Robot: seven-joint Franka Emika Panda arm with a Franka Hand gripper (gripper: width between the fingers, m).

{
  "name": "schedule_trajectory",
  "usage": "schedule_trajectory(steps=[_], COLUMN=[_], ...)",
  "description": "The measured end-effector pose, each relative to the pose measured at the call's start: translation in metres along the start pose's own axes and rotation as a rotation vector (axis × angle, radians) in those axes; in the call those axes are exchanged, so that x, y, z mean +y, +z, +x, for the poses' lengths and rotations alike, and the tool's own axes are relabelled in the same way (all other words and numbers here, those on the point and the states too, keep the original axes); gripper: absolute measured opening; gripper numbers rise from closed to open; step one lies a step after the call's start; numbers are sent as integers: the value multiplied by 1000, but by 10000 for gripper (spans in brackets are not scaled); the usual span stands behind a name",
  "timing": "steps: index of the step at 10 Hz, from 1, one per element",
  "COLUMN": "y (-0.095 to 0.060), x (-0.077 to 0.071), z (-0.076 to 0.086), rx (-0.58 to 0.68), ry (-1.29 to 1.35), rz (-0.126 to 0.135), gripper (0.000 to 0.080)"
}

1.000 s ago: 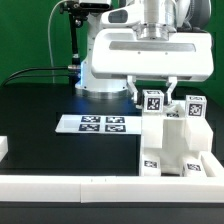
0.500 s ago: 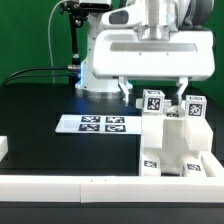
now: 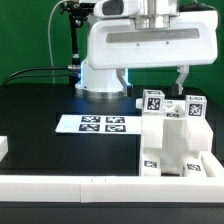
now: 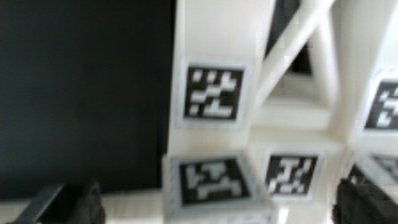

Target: Assemble chair

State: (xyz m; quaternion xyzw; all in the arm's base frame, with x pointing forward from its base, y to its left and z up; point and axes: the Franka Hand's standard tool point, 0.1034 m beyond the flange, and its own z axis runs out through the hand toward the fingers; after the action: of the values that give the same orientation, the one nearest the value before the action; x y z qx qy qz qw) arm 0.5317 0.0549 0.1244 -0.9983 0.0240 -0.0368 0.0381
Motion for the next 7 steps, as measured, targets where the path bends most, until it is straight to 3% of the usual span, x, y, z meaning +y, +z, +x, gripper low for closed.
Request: schedule_trajectory(steps=[3,4,5,6,7], y=[10,10,10,10,10], x=[-1,0,0,-1,-1], z=[4,4,4,4,4], rx=[14,14,13,14,14], ry=[23,39,67,142,212], rz=[-11,-10,-9,-9,-8], gripper=[649,525,525,375,277])
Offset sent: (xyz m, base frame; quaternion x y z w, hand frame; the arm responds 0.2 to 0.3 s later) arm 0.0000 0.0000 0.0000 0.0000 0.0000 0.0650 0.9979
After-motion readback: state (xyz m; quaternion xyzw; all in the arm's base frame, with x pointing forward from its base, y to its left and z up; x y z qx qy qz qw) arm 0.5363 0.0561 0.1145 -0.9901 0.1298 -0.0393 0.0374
